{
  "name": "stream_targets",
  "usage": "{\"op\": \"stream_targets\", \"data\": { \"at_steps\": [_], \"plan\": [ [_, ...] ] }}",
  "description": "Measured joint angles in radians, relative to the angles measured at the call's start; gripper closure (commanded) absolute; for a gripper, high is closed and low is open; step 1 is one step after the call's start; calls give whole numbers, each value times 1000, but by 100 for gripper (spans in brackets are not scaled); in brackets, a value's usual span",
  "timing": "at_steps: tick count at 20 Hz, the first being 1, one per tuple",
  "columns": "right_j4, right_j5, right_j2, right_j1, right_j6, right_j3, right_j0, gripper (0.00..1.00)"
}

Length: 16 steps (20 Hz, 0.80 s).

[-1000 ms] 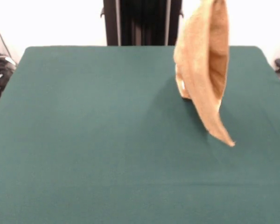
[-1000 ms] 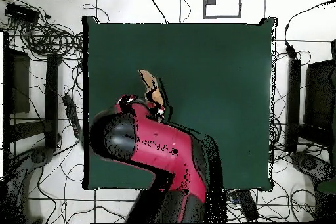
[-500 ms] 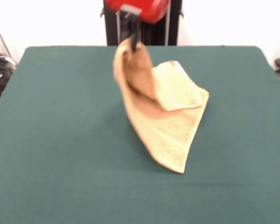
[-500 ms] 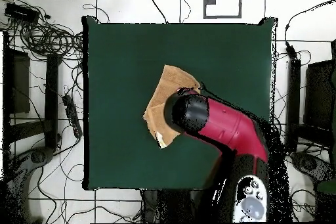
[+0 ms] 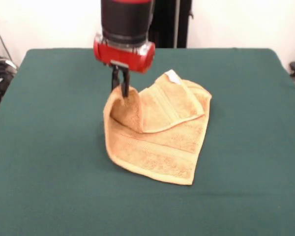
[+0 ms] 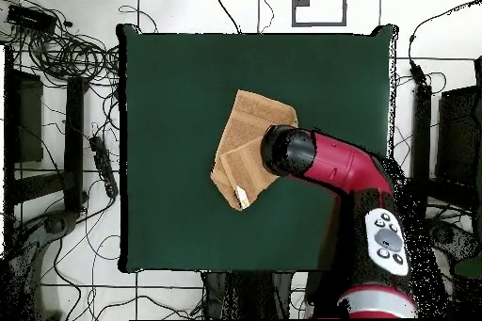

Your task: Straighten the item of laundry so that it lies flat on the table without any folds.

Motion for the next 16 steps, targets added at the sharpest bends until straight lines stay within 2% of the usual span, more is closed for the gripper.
{"op": "stream_targets", "data": {
  "at_steps": [6, 12, 16],
  "plan": [
    [-96, 0, 108, 47, 0, -61, -55, 100],
    [-171, 21, 145, 53, 0, -115, -65, 100],
    [-237, 87, 192, 55, -14, -195, -78, 100]
  ]
}}
